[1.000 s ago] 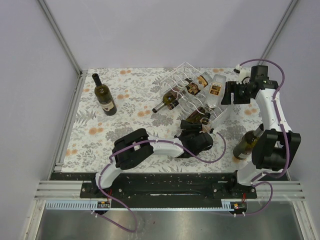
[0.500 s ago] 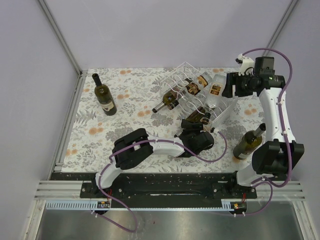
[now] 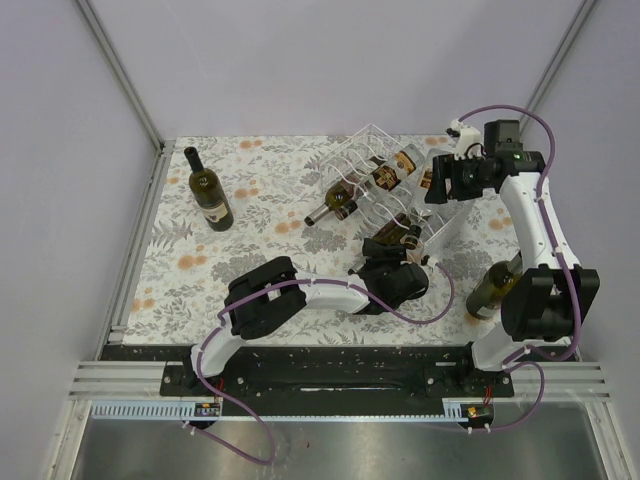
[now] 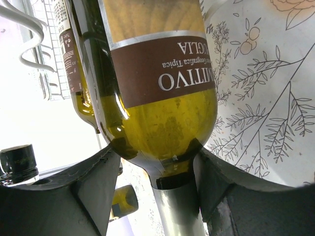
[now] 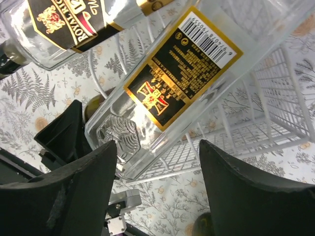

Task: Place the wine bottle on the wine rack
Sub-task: Move the wine rack to the center of the board.

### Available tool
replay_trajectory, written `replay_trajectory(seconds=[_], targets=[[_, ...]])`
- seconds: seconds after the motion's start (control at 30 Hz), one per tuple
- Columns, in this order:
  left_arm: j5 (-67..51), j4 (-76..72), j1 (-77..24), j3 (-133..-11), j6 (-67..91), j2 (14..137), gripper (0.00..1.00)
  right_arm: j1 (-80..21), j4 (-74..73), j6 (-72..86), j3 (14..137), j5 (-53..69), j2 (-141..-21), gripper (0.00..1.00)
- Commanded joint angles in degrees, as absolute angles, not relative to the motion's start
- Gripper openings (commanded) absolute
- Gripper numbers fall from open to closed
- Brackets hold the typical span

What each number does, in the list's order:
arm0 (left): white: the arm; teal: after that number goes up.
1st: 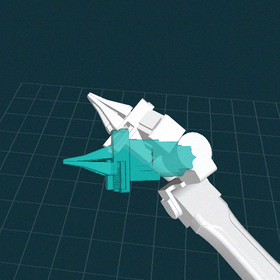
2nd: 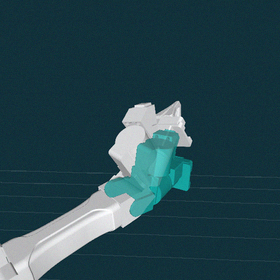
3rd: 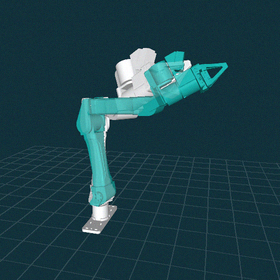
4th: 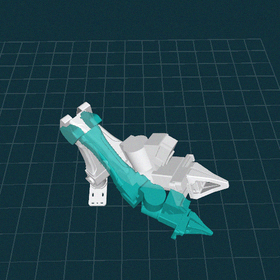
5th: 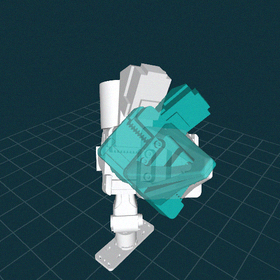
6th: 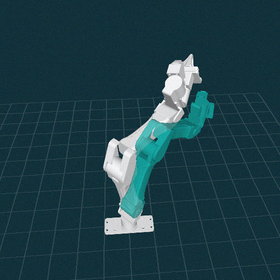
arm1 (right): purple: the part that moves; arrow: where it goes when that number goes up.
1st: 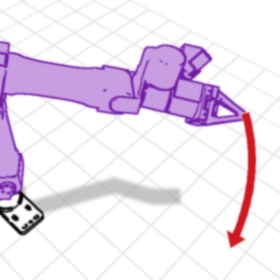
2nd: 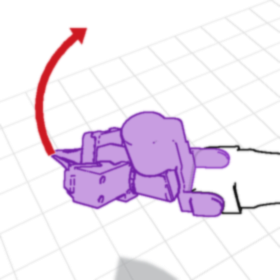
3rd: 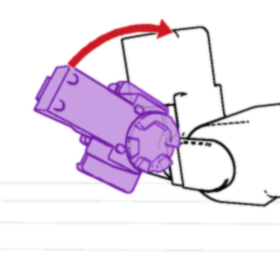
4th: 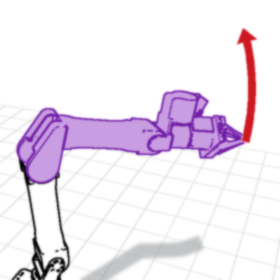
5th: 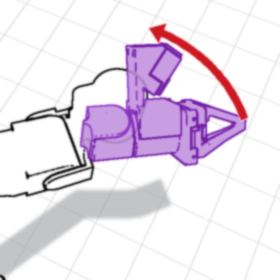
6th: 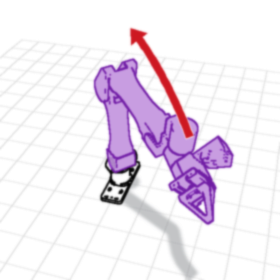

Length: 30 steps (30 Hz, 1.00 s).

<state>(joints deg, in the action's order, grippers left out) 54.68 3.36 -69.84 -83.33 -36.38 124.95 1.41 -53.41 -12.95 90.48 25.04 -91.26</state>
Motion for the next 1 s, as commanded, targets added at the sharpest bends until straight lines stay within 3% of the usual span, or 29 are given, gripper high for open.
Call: replay_trajectory(seconds=[0.0,0.97], targets=[[55.9,2.0,-69.9,-85.8,-36.6,123.0,0.63,-1.5,-51.6,-12.8,88.4,28.8,-90.9,0.75],[57.7,-1.9,-69.8,-83.7,-39.5,120.8,0.66,-3.2,-50.8,-12.7,85.3,25.5,-90.5,0.72]])
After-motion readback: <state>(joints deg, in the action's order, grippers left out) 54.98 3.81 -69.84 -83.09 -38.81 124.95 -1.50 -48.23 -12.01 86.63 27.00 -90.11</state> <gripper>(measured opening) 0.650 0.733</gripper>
